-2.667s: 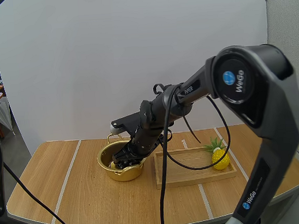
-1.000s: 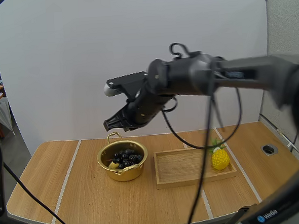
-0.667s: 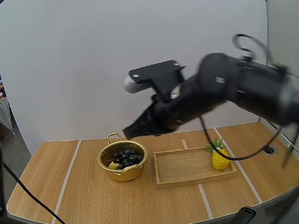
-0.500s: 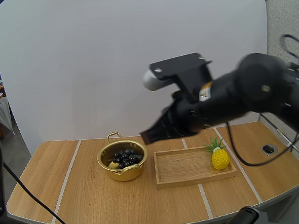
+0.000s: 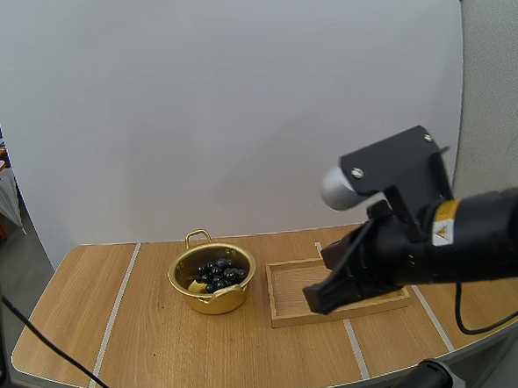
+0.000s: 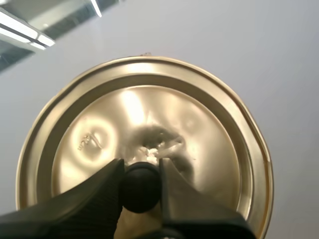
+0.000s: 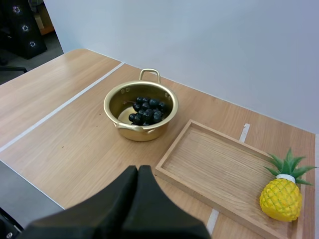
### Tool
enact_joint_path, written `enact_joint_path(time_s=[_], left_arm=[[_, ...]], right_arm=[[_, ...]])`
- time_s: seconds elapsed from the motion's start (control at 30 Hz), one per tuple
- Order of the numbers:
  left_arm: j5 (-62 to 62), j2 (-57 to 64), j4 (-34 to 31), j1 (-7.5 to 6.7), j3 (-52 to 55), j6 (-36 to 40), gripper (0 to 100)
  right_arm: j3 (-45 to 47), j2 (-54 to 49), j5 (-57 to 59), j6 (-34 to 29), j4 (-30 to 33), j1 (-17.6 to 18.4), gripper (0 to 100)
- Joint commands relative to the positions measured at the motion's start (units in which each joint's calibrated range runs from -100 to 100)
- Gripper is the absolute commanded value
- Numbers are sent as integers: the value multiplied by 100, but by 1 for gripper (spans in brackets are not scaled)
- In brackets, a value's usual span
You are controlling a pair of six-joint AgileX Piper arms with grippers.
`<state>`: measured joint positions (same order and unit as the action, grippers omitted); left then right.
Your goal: Open the pot, put the grape inside, and close it
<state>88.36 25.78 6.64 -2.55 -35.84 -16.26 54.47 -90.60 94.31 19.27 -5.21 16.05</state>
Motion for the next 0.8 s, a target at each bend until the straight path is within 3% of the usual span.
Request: enact_joint_path(time_s=[0.0,0.2,0.43,0.77], left_arm=[[1164,-58,99,-12,36,44,0],[1164,-108,323,-12,600,-355,0],[1164,-41,706,-12,1954,-474,0],[1164,-257,1141,-12,4796,-1442,0]], right_arm=[[10,-169,222,8,70,-25,0],[10,-169,222,8,70,-25,0],[10,-208,256,8,-57,-167,0],[10,-387,569,79,-134,-386,0]])
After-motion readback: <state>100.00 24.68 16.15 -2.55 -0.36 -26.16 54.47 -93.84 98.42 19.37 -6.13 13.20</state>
